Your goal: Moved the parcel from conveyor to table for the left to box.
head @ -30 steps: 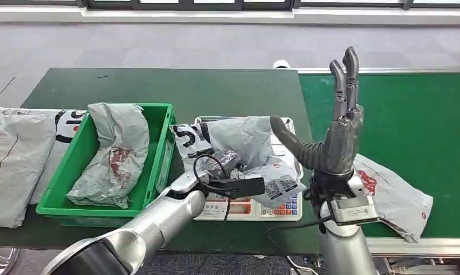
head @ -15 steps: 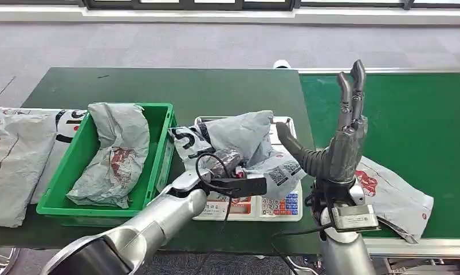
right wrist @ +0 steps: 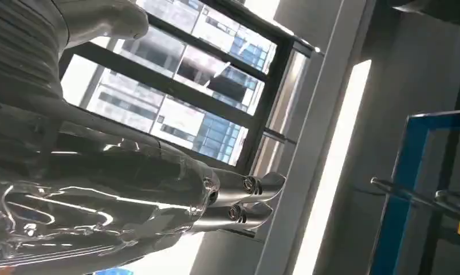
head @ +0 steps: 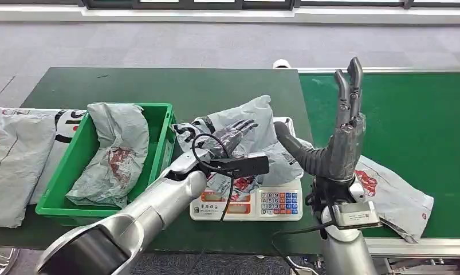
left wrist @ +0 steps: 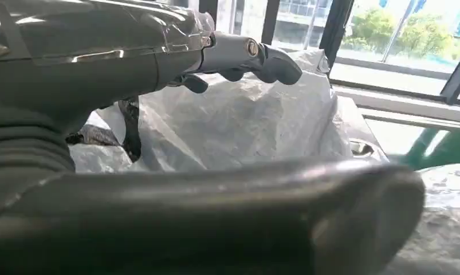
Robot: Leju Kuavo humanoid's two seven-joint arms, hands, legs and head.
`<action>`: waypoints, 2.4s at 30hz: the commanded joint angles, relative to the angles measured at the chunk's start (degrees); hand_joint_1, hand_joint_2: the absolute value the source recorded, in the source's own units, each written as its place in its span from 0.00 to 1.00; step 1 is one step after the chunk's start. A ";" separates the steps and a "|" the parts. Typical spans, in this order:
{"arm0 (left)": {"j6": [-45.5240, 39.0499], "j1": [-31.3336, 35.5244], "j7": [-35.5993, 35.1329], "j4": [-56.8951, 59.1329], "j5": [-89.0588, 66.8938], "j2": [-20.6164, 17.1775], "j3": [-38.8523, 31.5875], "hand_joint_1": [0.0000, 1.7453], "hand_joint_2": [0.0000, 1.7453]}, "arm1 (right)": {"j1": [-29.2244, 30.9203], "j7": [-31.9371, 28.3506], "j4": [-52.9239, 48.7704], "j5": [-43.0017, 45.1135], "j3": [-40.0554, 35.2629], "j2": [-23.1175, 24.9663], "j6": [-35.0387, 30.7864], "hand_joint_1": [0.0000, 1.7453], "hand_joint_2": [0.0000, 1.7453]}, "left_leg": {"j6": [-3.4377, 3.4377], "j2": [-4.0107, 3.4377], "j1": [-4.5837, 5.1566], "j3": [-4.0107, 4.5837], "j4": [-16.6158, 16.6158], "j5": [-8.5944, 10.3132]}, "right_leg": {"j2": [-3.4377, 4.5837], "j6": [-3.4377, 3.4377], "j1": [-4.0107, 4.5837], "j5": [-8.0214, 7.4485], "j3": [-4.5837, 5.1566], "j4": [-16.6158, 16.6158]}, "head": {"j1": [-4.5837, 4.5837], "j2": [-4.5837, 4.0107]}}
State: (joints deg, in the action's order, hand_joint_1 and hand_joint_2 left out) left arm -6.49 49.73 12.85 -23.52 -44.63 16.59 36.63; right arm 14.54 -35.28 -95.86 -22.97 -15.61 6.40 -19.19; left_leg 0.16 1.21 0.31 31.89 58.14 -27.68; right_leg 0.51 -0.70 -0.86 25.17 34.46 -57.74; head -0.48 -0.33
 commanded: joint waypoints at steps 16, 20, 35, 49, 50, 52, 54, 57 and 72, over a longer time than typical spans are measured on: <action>7.66 2.82 -4.40 6.77 -6.20 2.81 4.26 0.00 0.00 | 1.28 -0.40 1.67 0.68 -0.70 -2.20 0.73 0.00 1.00 | -0.10 -0.22 -0.07 -0.21 -0.31 0.07 | 0.01 0.06 0.09 -0.13 -0.19 0.37 | 0.02 0.02; 8.61 2.11 -4.87 6.84 -6.39 3.41 5.49 0.00 0.00 | 1.57 -0.61 2.17 0.75 -0.97 -2.29 0.75 0.00 1.00 | -0.04 -0.09 -0.02 -0.03 -0.06 0.00 | 0.01 0.02 0.03 -0.02 -0.02 0.09 | 0.00 0.00; 6.10 1.77 -7.26 6.50 1.02 3.41 10.67 0.01 1.00 | 3.16 0.00 2.93 -0.02 -2.32 -0.81 0.40 0.00 1.00 | -0.08 -0.22 -0.06 -0.02 -0.10 0.00 | 0.07 0.05 0.07 -0.06 0.01 0.15 | 0.02 0.00; 2.09 1.95 -5.96 6.03 2.14 3.41 13.60 1.00 1.00 | 2.86 0.13 3.09 -0.51 -2.72 -0.74 -0.43 0.00 1.00 | -0.07 -0.20 -0.05 0.02 -0.05 -0.01 | 0.07 0.04 0.06 -0.04 0.04 0.09 | 0.02 0.00; 0.84 2.06 -5.98 5.88 2.06 3.41 14.32 1.00 1.00 | 2.68 0.24 2.97 -0.64 -2.87 -0.83 -0.65 0.00 1.00 | -0.05 -0.13 -0.03 0.04 -0.02 -0.02 | 0.03 0.03 0.04 -0.01 0.06 0.04 | 0.02 0.00; 0.81 2.07 -5.79 5.76 2.28 3.41 14.38 1.00 1.00 | 2.68 0.27 2.95 -0.65 -2.93 -0.85 -0.64 0.00 1.00 | -0.05 -0.11 -0.03 0.04 -0.03 -0.01 | 0.02 0.03 0.04 -0.01 0.06 0.05 | 0.02 0.02; 0.81 2.07 -5.79 5.76 2.28 3.41 14.38 1.00 1.00 | 2.68 0.27 2.95 -0.65 -2.93 -0.85 -0.64 0.00 1.00 | -0.07 -0.19 -0.04 0.01 -0.07 -0.01 | 0.06 0.04 0.06 -0.04 0.04 0.10 | 0.02 0.00; 0.65 2.11 -5.71 5.87 2.40 3.41 14.64 1.00 1.00 | 3.00 0.35 3.16 -0.62 -3.03 -0.78 -0.56 0.00 1.00 | -0.11 -0.27 -0.08 -0.10 -0.22 0.03 | 0.06 0.07 0.10 -0.10 -0.07 0.27 | 0.02 0.00; -18.90 6.49 -4.20 1.38 1.98 -0.41 7.25 1.00 1.00 | 0.51 0.23 0.73 -1.07 -3.26 -0.74 -2.72 0.00 1.00 | -0.06 -0.13 -0.06 0.13 0.04 -0.02 | 0.05 0.04 0.07 -0.03 0.14 0.00 | 0.00 0.00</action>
State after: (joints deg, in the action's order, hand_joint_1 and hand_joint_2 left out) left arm -12.91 50.53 8.31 -20.00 -41.70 19.63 48.04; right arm 15.56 -35.10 -95.95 -23.93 -16.72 6.27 -20.52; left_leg 0.16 1.21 0.31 31.96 58.14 -27.68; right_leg 0.52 -0.70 -0.86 25.17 34.53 -57.74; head -0.48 -0.33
